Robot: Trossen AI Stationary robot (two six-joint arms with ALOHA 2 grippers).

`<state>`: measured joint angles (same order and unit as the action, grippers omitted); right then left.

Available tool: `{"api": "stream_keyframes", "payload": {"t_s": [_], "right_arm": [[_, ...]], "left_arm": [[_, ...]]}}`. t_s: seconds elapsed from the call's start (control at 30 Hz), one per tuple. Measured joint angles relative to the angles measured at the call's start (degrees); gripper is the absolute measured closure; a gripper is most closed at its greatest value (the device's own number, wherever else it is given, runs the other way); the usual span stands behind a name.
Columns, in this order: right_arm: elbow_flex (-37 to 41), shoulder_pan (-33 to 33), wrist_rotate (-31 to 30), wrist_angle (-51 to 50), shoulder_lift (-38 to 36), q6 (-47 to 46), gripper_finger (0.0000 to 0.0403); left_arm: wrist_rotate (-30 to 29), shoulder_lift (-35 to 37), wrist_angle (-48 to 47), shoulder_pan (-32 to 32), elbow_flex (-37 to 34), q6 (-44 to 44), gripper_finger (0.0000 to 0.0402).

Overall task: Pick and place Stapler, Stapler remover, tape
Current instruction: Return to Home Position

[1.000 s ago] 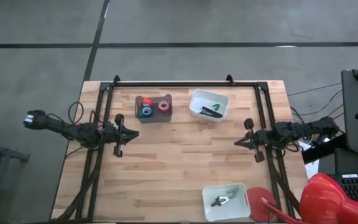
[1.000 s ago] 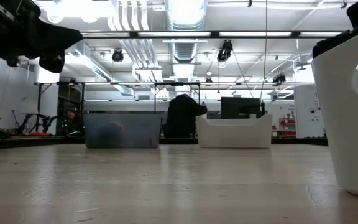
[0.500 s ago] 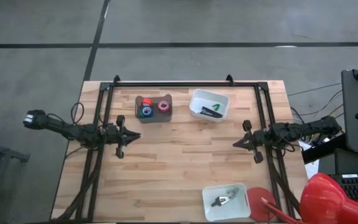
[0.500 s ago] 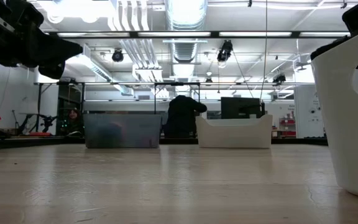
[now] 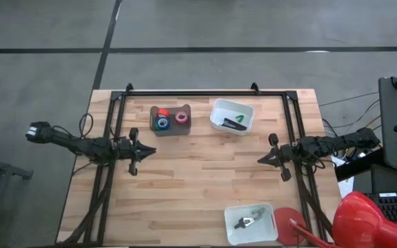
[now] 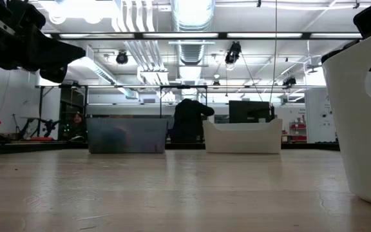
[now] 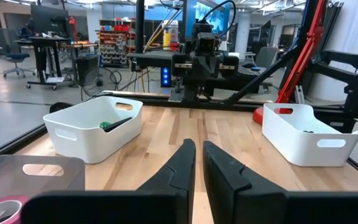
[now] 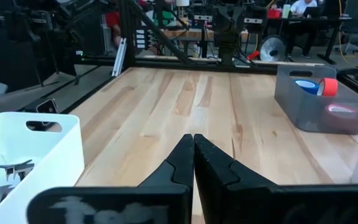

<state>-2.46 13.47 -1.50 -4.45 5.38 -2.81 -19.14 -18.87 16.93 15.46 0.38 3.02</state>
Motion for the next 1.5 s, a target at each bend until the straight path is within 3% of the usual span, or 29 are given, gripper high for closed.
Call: {"api": "stream_keyframes", "payload": {"t_s": [1.5], "right_arm": [[0.0, 0.0, -0.02, 0.0, -0.01, -0.02, 0.0394]], "left_arm": [[0.0, 0.0, -0.04, 0.0, 0.22, 0.0, 0.0362]]}}
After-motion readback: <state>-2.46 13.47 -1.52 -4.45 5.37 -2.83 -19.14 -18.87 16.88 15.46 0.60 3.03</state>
